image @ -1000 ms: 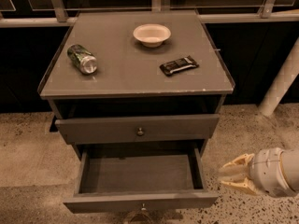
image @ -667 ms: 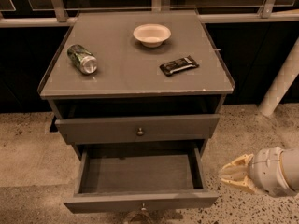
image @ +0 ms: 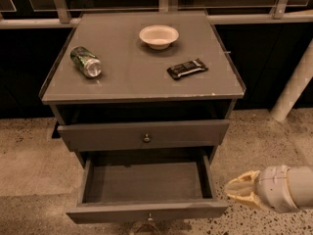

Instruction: Close middle drawer

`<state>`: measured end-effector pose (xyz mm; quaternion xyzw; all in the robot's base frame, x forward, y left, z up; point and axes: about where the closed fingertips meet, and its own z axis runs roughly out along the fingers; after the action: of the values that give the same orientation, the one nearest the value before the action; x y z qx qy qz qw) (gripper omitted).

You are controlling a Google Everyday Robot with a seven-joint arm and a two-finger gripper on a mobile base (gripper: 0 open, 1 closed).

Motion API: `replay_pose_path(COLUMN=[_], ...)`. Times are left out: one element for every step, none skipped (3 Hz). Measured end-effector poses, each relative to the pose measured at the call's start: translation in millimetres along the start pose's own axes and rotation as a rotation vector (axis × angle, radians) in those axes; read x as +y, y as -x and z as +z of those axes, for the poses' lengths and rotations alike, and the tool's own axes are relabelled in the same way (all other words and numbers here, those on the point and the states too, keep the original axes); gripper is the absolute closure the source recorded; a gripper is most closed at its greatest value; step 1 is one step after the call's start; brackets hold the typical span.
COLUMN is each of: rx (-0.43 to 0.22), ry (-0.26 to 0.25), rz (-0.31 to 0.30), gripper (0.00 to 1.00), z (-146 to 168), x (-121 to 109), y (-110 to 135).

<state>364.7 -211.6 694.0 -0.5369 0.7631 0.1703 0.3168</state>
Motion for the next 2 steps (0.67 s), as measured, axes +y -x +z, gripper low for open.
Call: replay_pose_path(rx=[-0.115, -0.201], ry=[-0.001, 0.017], rz=[0.061, 0.127], gripper=[1.00, 1.00], z=[46.4, 91.1], x=[1.1, -3.1], y=[-48.6, -94.6])
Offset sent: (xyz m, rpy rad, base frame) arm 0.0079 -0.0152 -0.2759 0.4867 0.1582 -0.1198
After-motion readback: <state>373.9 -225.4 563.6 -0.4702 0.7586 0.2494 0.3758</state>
